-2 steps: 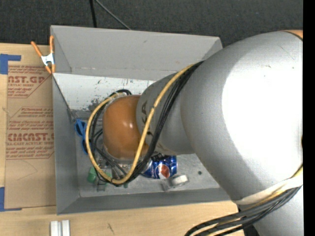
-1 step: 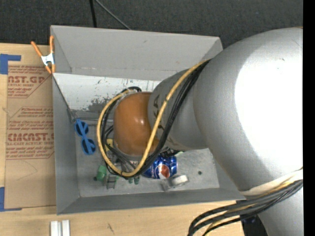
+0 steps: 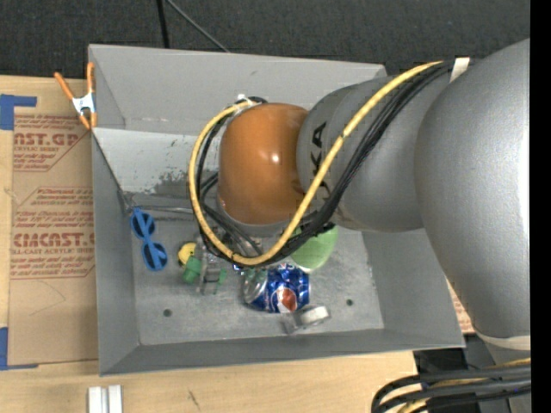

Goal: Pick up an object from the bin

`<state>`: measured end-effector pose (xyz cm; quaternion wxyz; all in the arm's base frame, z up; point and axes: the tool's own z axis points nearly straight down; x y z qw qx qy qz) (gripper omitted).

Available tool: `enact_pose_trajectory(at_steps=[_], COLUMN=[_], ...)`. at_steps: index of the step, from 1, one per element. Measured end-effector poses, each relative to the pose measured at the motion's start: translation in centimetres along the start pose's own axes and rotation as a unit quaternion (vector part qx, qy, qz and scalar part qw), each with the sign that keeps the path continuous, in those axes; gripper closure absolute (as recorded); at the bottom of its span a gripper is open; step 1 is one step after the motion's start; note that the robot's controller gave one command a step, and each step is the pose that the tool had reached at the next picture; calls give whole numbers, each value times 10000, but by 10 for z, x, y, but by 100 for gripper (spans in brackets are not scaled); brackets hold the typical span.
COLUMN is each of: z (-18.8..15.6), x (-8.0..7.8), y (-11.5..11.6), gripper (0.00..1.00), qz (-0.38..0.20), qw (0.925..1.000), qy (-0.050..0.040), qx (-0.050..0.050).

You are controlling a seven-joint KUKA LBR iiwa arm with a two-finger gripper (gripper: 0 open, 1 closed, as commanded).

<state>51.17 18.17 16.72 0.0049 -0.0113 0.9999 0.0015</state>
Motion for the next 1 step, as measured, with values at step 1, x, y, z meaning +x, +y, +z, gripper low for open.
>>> enact_pose_trajectory(at_steps=[1], z=[-91], x=[-14], y=[15], gripper=[100], qz=[-211], qw=[9998], qy=[-5], qx=[-3])
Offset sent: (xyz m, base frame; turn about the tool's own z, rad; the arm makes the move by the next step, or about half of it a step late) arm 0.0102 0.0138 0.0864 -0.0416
